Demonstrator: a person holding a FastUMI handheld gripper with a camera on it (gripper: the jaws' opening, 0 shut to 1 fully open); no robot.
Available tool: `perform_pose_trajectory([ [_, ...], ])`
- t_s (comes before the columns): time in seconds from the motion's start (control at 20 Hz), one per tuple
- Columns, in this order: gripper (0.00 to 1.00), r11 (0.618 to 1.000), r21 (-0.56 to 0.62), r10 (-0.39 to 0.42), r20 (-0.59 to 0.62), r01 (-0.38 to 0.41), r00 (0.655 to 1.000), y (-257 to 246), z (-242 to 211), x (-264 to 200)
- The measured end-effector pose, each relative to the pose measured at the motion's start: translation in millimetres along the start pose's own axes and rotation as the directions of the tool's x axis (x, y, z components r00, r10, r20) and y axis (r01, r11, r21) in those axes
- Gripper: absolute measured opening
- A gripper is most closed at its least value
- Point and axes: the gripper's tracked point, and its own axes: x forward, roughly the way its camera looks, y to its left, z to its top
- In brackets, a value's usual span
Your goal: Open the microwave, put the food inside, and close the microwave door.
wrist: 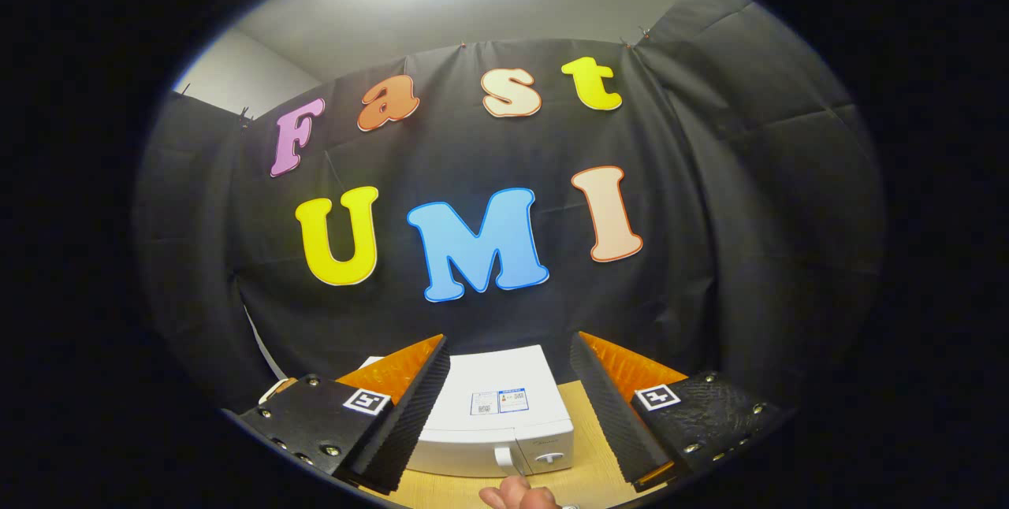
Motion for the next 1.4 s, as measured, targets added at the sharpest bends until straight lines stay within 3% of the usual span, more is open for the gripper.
perform_pose_trajectory([
  [0.8,0.97,0.995,-0.101,0.031,0.067,-0.024,0.997,7.0,8.3,-26.4],
  [1.4,0.97,0.994,-0.104,0.025,0.052,-0.019,0.998,4.1,-1.8,-42.2],
])
